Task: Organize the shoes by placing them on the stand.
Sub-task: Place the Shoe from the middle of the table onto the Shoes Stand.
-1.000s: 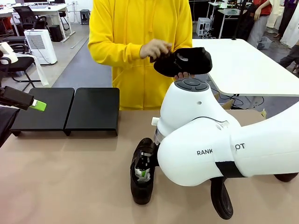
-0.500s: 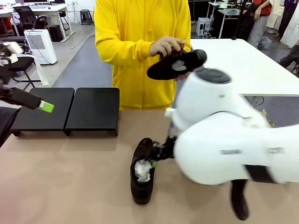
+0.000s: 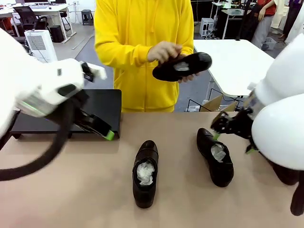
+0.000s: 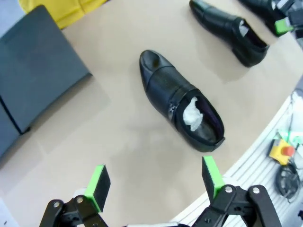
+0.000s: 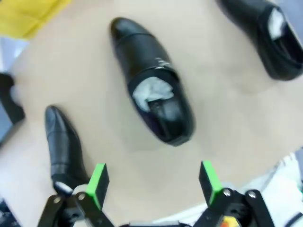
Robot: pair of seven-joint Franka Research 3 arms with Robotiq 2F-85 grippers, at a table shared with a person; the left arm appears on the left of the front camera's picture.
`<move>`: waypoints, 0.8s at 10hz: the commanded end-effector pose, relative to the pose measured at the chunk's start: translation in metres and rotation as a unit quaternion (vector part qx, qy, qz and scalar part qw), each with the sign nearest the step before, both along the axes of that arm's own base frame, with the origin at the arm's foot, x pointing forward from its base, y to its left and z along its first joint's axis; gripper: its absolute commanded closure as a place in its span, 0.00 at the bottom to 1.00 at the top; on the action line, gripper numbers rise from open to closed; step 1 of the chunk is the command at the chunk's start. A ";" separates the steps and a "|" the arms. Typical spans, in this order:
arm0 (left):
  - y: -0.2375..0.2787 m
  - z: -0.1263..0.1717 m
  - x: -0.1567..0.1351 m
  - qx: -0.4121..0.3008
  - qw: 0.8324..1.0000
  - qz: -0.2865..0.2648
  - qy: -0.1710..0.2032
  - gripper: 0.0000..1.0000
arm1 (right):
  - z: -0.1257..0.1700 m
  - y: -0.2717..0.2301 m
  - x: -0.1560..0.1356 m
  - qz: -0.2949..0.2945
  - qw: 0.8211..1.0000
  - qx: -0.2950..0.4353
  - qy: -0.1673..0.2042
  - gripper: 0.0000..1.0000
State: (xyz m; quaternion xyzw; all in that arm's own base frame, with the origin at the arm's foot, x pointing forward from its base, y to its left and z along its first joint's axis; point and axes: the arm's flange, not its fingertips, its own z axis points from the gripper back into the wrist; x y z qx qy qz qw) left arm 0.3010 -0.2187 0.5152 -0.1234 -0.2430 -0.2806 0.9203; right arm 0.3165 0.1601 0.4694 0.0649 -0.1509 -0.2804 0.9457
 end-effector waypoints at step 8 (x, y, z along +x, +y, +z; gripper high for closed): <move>-0.103 -0.027 -0.010 0.023 0.997 0.038 0.055 0.00 | 0.010 -0.048 0.025 -0.095 0.995 -0.013 0.023 0.00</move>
